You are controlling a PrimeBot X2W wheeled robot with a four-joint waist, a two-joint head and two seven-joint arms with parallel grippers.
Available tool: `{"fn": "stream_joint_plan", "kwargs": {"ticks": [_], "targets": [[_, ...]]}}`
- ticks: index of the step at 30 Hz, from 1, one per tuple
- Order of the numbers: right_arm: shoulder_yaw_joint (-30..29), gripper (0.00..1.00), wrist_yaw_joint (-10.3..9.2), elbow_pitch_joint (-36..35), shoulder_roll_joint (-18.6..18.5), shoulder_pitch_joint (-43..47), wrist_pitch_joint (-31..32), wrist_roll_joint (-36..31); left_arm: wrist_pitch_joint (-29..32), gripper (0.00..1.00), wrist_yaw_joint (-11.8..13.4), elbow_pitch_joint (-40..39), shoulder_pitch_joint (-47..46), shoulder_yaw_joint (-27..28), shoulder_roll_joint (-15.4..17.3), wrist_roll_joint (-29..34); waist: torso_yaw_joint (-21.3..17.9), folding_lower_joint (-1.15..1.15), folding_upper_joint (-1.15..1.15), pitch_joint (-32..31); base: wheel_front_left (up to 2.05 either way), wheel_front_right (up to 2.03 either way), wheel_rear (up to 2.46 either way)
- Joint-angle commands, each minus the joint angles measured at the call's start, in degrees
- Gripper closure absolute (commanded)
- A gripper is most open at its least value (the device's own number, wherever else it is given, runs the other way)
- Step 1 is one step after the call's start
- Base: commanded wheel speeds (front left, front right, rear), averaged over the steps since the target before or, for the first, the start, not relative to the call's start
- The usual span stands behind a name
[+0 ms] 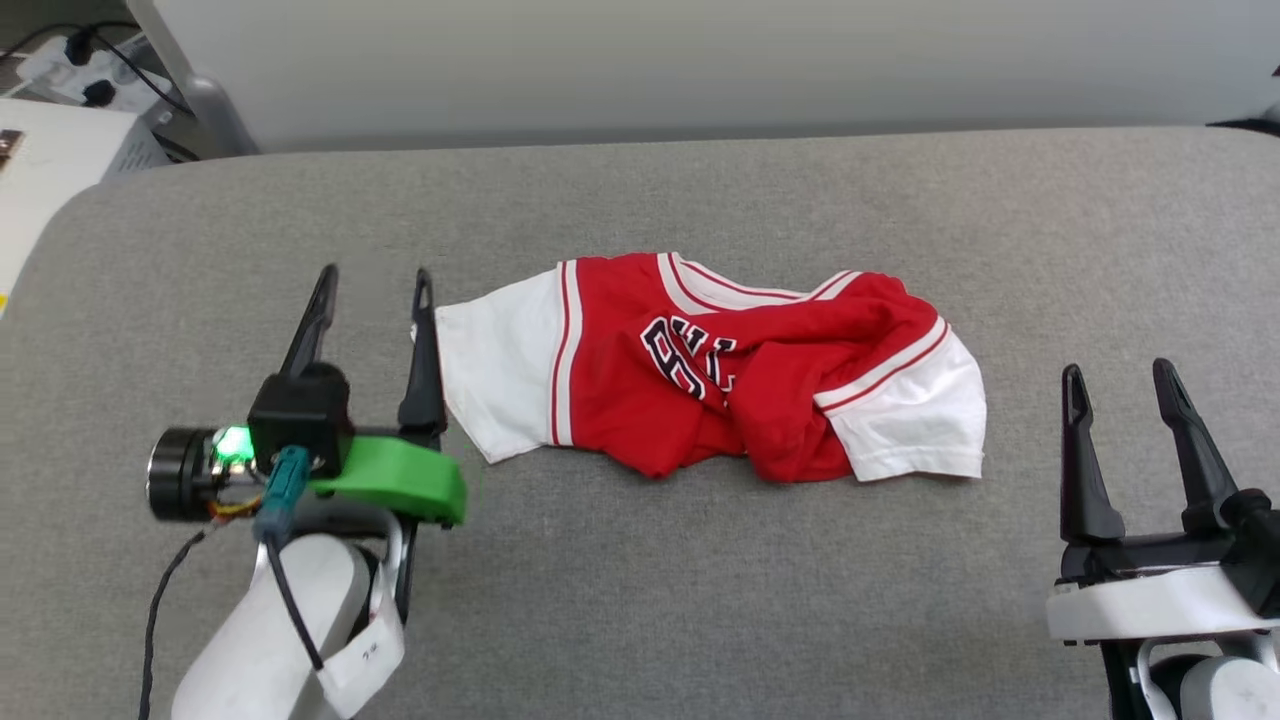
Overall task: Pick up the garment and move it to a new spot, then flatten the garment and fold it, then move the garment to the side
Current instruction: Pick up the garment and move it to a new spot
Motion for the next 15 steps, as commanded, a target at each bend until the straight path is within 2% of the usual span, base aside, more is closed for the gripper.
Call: {"fn": "stream_joint_plan", "kwargs": {"ticks": [1, 6, 15], "targets": [[0.1, 0.0, -0.04, 0.5, 0.0, 1.2, -0.3, 0.5, -0.3, 0.0, -0.1, -0.6, 3.4, 1.8, -0.4, 1.1, 2.1, 0.0, 0.0, -2.6, 0.0, 0.0, 0.0], [0.4, 0.0, -0.04, 2.0, 0.0, 2.9, -0.3, 1.9, -0.3, 0.0, -2.0, -1.9, 11.5, 7.3, -2.6, 3.6, 3.0, 0.0, 0.0, -4.2, 0.0, 0.0, 0.0], [2.1, 0.0, -0.04, 5.6, 0.0, 5.3, -0.3, 2.3, -0.3, 0.0, -7.2, -2.4, 20.8, 14.0, -8.0, 8.1, 3.4, 0.0, 0.0, -6.2, 0.0, 0.0, 0.0]]}}
